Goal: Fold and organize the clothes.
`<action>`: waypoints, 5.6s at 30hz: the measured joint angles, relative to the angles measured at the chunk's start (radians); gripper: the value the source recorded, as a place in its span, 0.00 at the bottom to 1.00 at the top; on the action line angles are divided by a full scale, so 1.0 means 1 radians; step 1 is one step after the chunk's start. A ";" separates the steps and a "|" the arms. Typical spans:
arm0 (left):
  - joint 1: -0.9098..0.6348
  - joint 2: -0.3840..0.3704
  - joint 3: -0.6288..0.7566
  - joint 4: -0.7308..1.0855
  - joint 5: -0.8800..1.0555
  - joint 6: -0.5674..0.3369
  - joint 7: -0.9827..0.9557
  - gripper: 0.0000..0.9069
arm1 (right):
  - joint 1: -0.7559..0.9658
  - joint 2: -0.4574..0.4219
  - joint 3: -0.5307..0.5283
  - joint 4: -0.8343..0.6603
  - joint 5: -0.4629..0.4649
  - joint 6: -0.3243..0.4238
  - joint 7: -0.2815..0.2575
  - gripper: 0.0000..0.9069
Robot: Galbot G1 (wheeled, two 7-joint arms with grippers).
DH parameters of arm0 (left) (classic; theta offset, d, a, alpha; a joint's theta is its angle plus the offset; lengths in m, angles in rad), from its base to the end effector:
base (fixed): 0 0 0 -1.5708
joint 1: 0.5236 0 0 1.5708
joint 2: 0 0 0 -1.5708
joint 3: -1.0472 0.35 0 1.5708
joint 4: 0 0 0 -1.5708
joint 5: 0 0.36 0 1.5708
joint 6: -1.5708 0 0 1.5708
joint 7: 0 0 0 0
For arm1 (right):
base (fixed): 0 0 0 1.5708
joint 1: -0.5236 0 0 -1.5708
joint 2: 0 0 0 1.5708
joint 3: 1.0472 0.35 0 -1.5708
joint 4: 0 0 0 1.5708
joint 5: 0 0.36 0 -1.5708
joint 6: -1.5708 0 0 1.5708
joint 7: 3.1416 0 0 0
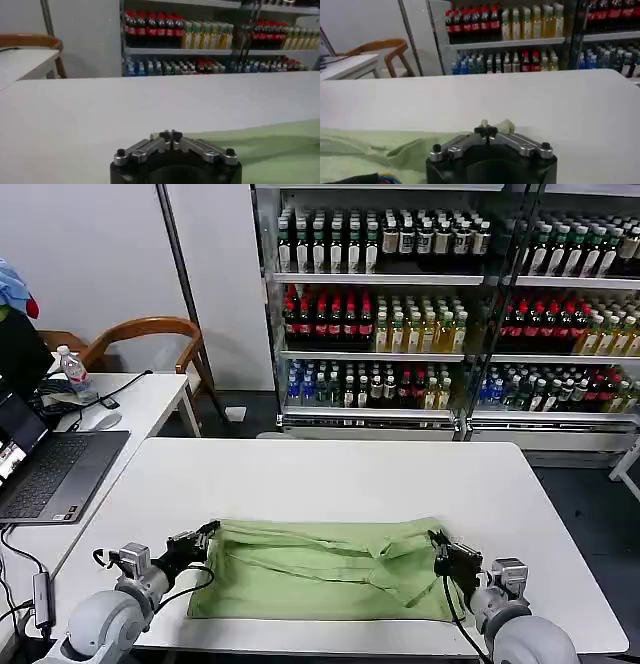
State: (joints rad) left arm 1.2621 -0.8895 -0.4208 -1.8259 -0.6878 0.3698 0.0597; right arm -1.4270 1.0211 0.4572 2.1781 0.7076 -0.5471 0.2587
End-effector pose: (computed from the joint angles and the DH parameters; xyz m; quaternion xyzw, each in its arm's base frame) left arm 0.2908 0.1354 -0.2926 -0.1490 -0.9636 0.0071 0.2220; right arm 0.2245 -0.0588 -0.2334 0.0835 -0.9684 -0.0384 0.2320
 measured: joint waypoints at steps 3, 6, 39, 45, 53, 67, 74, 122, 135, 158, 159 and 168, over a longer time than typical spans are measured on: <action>0.010 0.003 -0.009 -0.007 -0.002 0.000 0.006 0.04 | -0.022 0.000 0.007 0.013 -0.003 0.000 -0.001 0.00; 0.024 0.003 -0.018 -0.015 -0.002 0.001 0.012 0.06 | -0.041 -0.001 0.014 0.018 -0.008 0.002 -0.003 0.00; 0.137 -0.055 0.037 -0.137 -0.013 -0.040 -0.283 1.00 | -0.229 0.015 0.160 0.166 -0.184 0.017 -0.054 1.00; 0.123 -0.071 0.083 -0.138 -0.029 -0.027 -0.410 1.00 | -0.255 0.030 0.175 0.192 -0.227 0.017 -0.052 1.00; 0.099 -0.099 0.143 -0.126 -0.032 -0.005 -0.504 0.06 | -0.273 0.047 0.192 0.196 -0.276 0.018 -0.044 1.00; 0.105 -0.114 0.214 -0.149 -0.003 0.002 -0.565 0.06 | -0.276 0.075 0.196 0.183 -0.323 0.016 -0.040 1.00; 0.090 -0.116 0.223 -0.146 0.003 0.003 -0.564 0.06 | -0.278 0.078 0.197 0.174 -0.338 0.016 -0.041 1.00; 0.171 -0.035 -0.002 -0.421 -0.123 0.060 -0.519 0.04 | -0.272 0.007 0.276 0.169 -0.364 0.020 -0.036 1.00; 0.035 -0.115 0.265 -0.381 -0.086 0.006 -0.423 0.04 | -0.319 0.013 0.341 0.178 -0.365 0.021 -0.036 1.00; -0.120 -0.224 0.458 -0.221 -0.069 -0.001 -0.388 1.00 | -0.338 0.016 0.354 0.179 -0.369 0.026 -0.036 1.00; -0.123 -0.227 0.463 -0.217 -0.064 -0.007 -0.382 1.00 | -0.336 0.016 0.353 0.180 -0.370 0.026 -0.036 1.00; -0.136 -0.249 0.467 -0.232 -0.028 -0.107 -0.316 1.00 | -0.319 0.018 0.334 0.187 -0.370 0.026 -0.037 1.00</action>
State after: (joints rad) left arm 1.1262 -1.1385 0.0460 -2.0580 -0.7163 0.2624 -0.2559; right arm -1.7457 1.0389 0.7917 2.3647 0.3377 -0.5206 0.2213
